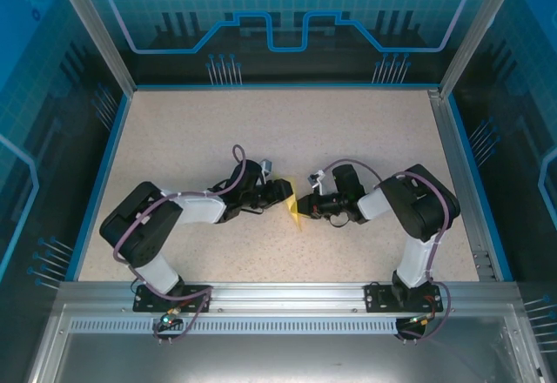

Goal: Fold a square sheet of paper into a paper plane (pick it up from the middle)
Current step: Fold the wing for the fifth time at the center of the table.

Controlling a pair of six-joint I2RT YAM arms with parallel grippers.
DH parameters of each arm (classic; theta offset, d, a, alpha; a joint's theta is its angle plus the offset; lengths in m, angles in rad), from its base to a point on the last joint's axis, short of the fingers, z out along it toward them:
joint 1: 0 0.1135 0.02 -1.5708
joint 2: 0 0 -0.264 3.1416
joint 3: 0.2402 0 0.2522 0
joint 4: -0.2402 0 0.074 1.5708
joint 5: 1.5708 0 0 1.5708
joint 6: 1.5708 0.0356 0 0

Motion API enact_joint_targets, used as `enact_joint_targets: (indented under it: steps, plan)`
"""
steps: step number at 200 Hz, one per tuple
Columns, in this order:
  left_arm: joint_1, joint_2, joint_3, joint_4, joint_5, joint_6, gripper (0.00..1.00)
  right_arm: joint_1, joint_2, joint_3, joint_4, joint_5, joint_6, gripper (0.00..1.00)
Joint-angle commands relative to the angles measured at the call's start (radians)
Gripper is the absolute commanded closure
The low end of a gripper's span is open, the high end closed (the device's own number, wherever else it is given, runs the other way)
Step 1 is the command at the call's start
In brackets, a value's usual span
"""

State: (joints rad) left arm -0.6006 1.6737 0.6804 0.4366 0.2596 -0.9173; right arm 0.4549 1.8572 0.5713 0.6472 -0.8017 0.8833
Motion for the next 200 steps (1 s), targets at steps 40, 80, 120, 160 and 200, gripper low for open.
enact_joint_targets:
  steps: [40,80,120,160,200]
  plan:
    - [-0.006,0.065,0.047,0.103,0.029,-0.022,0.51,-0.034,0.030,-0.025,0.029,-0.027,0.014,1.00]
    - [-0.006,0.077,0.051,0.078,0.026,-0.010,0.51,-0.036,0.033,-0.025,0.029,-0.026,0.016,0.99]
    - [-0.006,0.103,0.061,0.073,0.024,-0.009,0.52,-0.036,0.040,-0.019,0.017,-0.027,0.010,0.98]
    - [-0.007,0.115,0.072,0.042,0.010,-0.003,0.52,-0.036,0.034,-0.021,0.005,-0.018,0.007,0.95]
    - [-0.005,0.142,0.086,0.014,-0.003,-0.010,0.52,-0.033,-0.026,-0.021,-0.103,0.023,-0.058,0.84]
